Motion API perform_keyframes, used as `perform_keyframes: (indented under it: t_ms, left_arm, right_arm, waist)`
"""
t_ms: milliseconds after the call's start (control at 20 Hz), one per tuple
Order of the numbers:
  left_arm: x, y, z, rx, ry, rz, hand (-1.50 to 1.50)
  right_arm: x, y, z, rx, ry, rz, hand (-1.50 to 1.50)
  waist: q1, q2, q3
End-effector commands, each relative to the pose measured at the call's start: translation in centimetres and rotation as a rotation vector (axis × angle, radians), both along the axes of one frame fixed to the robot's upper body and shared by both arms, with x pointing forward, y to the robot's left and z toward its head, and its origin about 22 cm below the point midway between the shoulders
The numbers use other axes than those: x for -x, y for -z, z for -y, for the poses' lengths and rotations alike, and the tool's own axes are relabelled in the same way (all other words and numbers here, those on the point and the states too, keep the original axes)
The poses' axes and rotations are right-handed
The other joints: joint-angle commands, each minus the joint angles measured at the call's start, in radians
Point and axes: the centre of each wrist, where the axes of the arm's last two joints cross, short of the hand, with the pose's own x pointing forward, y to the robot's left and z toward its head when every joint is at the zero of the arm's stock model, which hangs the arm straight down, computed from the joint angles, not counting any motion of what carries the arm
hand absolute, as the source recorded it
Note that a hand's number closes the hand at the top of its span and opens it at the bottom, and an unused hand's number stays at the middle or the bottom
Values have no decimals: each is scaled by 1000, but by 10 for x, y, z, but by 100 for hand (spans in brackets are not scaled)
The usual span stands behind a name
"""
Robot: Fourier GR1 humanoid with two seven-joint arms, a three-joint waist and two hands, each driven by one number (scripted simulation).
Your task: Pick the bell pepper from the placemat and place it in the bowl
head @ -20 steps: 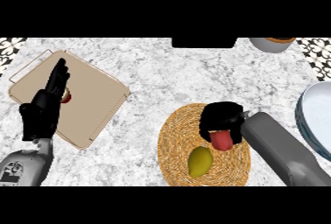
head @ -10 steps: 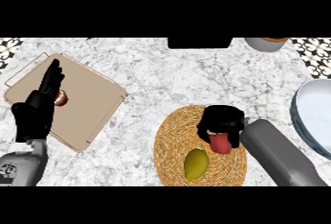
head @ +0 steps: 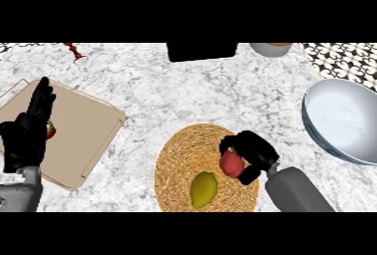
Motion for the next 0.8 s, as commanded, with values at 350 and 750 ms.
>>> perform_keyframes:
  t_ms: [350,750]
  left_arm:
    - [7,-1,-8,-4,-15,0,0]
    - [-3,-11,7,3,57,27,0]
  right_arm:
    - [58,-66,-27,-367,515,173,150]
    - [125,-157,13,-386,800,329,150]
  waist:
    - [-9,17,14]
    - [73,50,18]
